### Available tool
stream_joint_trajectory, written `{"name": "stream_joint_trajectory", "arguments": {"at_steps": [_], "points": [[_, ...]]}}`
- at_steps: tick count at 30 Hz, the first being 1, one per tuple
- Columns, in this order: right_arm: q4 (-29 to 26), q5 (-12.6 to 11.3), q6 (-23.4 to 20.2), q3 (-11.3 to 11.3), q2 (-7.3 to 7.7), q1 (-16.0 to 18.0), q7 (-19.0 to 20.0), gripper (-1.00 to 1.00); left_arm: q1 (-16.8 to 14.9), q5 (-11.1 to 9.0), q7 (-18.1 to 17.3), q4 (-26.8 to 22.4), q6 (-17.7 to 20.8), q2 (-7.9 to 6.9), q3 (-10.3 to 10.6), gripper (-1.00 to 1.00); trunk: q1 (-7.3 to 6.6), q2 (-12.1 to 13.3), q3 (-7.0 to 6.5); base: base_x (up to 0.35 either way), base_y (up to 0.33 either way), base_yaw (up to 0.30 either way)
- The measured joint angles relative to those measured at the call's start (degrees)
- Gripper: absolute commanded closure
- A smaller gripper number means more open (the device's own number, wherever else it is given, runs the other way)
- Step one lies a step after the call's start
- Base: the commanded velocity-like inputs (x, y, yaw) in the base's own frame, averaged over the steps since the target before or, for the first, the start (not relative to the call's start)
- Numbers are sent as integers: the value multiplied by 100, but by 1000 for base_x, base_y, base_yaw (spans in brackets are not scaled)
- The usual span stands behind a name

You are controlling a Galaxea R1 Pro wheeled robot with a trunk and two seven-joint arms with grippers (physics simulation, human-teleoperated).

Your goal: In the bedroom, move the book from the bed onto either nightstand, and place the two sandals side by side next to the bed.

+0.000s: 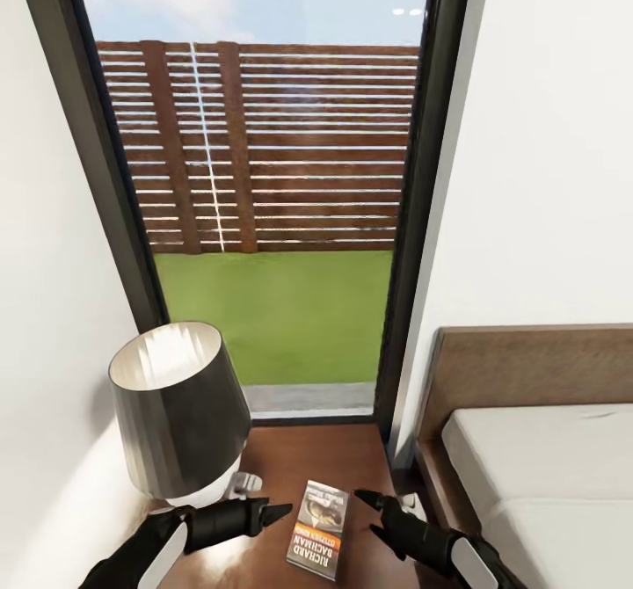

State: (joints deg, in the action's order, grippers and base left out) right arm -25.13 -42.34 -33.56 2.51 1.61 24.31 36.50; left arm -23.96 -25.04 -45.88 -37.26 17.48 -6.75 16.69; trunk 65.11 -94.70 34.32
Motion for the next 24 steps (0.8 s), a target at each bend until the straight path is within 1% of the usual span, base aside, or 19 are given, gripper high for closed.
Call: {"name": "stream_joint_trajectory", "arguments": {"at_steps": [1,2,3,6,7,8,9,10,12,14,15,20,24], "points": [[1,1,24,1,38,-3,0,-100,3,3,187,1,-32,5,-1,-100,-22,40,-18,0,0,0],[3,3,33,0,62,-4,-1,-100,4,3,276,2,-46,6,-2,-100,-44,80,-36,0,0,0],[5,6,51,1,124,-5,-3,-100,9,5,426,3,-66,9,-2,-100,-66,120,-54,0,0,0],[6,49,80,-1,229,-5,-13,-100,12,5,659,4,-83,9,-2,-100,-132,241,-108,0,0,0],[7,129,115,-1,305,-6,-19,-100,14,6,826,6,-90,4,-2,-100,-154,281,-126,0,0,0],[7,189,135,-1,348,-7,-21,-100,14,6,921,6,-92,0,-2,-100,-176,321,-144,0,0,0],[8,332,195,0,430,-5,-22,-100,17,6,1016,6,-96,-2,-2,-100,-198,361,-162,0,0,0],[8,489,276,3,509,-5,-18,-100,24,8,1303,6,-103,-8,-1,-100,-220,401,-180,0,0,0],[9,638,364,3,588,-6,-15,-100,31,7,1507,6,-103,-10,-1,-100,-264,481,-216,0,0,0],[9,829,516,2,690,-6,-12,-100,43,7,1896,6,-124,-7,-2,-100,-308,562,-251,0,0,0],[13,900,581,1,726,-7,-15,-100,48,7,2155,6,-180,-2,-1,-100,-330,602,-269,0,0,0],[93,961,642,-3,756,-8,-19,-100,58,6,2607,7,-303,6,7,-100,-439,802,-359,0,0,0],[170,971,667,-4,768,-10,-25,-100,63,5,2741,7,-331,11,13,-100,-527,963,-431,0,0,0]]}}
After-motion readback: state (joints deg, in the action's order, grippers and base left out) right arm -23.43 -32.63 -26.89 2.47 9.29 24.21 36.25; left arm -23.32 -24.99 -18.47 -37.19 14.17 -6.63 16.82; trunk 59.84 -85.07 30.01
